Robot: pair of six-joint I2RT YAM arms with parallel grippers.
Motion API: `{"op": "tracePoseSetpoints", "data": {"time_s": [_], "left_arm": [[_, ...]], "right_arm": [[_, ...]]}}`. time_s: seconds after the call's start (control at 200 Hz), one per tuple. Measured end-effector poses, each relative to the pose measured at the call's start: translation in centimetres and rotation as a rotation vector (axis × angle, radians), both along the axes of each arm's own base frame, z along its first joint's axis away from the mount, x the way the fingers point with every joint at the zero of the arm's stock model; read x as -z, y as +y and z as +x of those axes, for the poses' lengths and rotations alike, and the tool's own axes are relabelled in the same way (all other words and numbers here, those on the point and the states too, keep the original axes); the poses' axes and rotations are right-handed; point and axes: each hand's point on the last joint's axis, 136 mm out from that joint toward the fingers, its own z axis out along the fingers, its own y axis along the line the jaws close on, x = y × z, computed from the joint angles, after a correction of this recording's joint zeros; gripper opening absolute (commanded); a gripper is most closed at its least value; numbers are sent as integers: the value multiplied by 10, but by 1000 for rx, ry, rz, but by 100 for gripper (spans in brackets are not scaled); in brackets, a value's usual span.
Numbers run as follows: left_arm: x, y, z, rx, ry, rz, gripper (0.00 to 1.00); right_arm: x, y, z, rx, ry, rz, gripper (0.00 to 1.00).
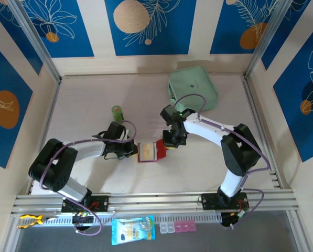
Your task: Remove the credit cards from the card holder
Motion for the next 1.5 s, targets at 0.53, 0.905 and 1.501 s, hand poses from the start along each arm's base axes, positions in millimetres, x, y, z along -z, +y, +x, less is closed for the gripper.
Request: {"op": "tracePoseSetpoints", "data": {"time_s": [0.53,0.905,1.501], "left_arm": [[-5,19,5,-34,-6,56,3],[-22,16,12,-15,-44,48,3],[-21,16,11,-15,-41,48,3]], "right_arm": [[40,6,6,10,35,15,15],[36,-12,0,41,24,10,36],[47,-44,-2,49,34,-150,42]]}}
